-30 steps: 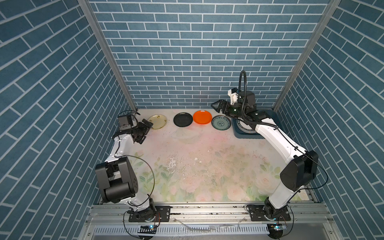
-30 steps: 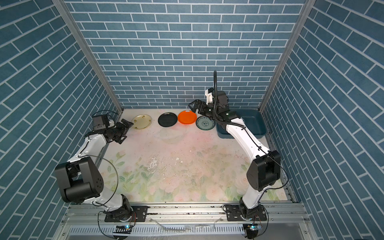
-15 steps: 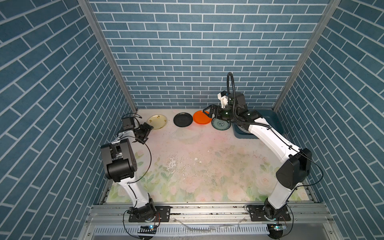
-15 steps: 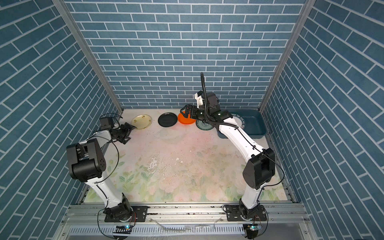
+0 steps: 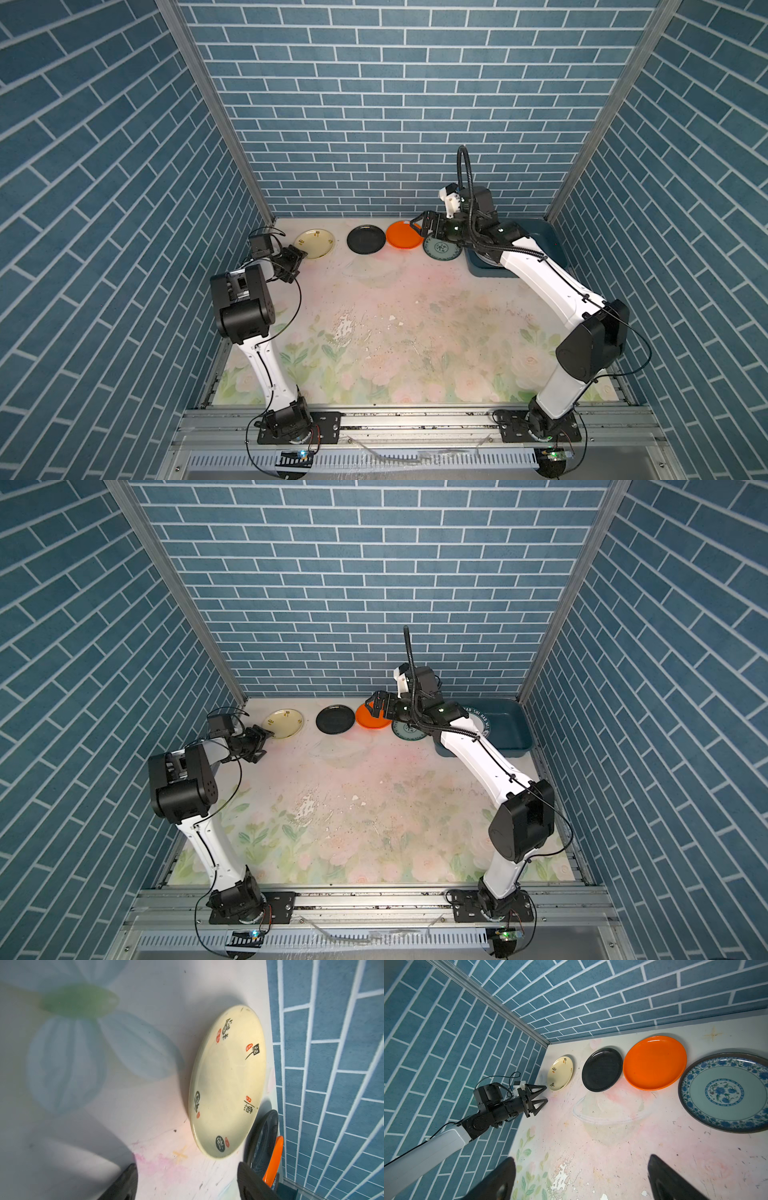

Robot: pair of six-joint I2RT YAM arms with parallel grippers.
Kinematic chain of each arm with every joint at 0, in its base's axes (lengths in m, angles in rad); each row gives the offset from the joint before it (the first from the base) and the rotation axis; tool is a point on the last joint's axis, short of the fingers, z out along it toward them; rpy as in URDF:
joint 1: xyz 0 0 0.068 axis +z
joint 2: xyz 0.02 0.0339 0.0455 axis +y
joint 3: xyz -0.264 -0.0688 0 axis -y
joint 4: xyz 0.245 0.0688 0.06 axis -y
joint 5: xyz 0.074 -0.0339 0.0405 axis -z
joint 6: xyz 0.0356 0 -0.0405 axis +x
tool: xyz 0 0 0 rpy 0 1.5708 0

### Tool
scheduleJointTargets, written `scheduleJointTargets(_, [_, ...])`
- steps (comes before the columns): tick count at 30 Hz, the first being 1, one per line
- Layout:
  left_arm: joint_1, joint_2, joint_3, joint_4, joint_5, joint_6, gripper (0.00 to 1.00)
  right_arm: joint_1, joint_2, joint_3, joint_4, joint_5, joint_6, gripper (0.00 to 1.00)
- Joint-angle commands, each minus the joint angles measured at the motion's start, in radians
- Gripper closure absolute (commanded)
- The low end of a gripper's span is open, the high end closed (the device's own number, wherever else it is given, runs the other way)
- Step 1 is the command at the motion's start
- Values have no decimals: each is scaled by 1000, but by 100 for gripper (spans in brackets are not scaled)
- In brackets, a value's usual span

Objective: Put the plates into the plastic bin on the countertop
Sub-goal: 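Reach left gripper to the cream plate while right gripper moves toward the plate row, then grasp the cream plate rim with left gripper and lift it upright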

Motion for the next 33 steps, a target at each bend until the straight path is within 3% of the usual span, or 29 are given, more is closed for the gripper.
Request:
scheduleJointTargets(1, [3, 51, 10, 26, -7, -29, 26, 1, -31, -11, -21, 31, -5, 2])
scheduleJointTargets(8, [4, 105, 46, -4, -32, -40, 40, 0, -39, -16, -32, 68, -3, 1])
scheduleJointTargets(12, [1, 131, 47, 16, -28, -63, 43, 0, -46, -17, -43, 83, -5, 2])
scheduleJointTargets(33, [-18, 182, 56, 33, -29, -113, 77, -6, -54, -41, -38, 95, 5, 1])
